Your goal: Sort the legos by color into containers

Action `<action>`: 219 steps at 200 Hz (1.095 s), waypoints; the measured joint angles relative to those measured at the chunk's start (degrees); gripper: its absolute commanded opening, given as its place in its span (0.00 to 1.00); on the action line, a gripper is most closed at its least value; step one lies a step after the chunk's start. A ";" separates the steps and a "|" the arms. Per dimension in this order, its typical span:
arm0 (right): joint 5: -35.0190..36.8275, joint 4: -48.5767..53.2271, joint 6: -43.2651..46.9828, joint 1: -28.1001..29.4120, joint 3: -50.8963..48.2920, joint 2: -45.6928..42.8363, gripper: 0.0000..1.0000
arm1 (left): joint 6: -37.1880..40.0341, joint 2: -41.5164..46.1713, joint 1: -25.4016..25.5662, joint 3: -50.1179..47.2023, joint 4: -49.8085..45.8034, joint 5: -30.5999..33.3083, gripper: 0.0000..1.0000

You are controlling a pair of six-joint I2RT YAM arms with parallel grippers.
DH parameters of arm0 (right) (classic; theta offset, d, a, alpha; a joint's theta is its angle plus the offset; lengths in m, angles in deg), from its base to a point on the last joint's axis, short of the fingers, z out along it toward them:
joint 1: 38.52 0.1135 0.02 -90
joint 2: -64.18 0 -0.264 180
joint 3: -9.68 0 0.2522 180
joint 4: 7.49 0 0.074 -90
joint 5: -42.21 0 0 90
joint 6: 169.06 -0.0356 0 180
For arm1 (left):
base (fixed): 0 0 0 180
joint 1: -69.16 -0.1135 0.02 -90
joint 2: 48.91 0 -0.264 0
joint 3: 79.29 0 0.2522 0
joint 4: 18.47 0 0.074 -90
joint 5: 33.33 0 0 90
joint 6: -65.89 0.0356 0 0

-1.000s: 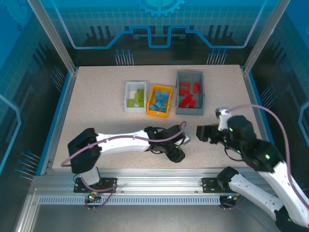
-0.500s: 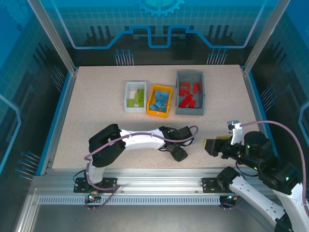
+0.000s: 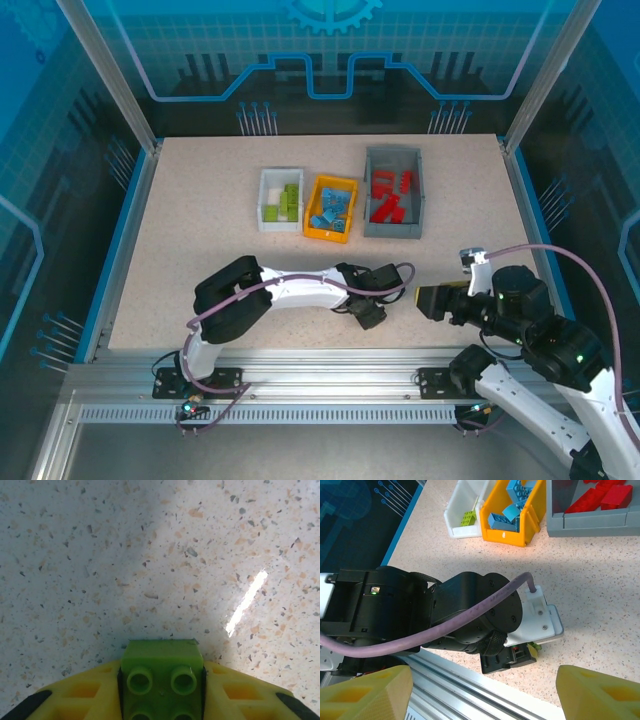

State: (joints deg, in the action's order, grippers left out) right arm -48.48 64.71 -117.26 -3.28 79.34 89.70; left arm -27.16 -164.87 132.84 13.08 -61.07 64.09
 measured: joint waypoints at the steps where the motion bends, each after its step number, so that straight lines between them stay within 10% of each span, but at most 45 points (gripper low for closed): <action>1: -0.02 -0.02 -0.02 0.00 -0.02 0.02 0.76 | 0.00 0.04 -0.02 0.00 0.00 0.02 0.33; 48: -2.86 -3.23 0.74 0.00 -1.27 2.23 0.71 | -3.65 7.67 -5.16 -5.75 1.49 -0.59 0.33; 110: -2.34 -18.36 5.11 9.51 -4.09 19.23 0.70 | -7.43 21.99 -28.61 -4.76 -0.07 -1.11 0.33; 154: 6.99 -33.70 8.46 17.31 -0.24 35.91 0.72 | -8.70 12.96 -40.79 6.16 -3.08 2.27 0.32; 219: 9.57 -51.36 7.58 14.21 4.22 49.83 0.74 | -10.60 -4.98 -44.30 23.30 -6.21 9.77 0.32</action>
State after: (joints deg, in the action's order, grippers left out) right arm -38.90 13.34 -109.67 10.93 83.56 139.53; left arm -37.76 -169.86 88.54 36.38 -67.28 73.86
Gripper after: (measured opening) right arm 0.733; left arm 0.339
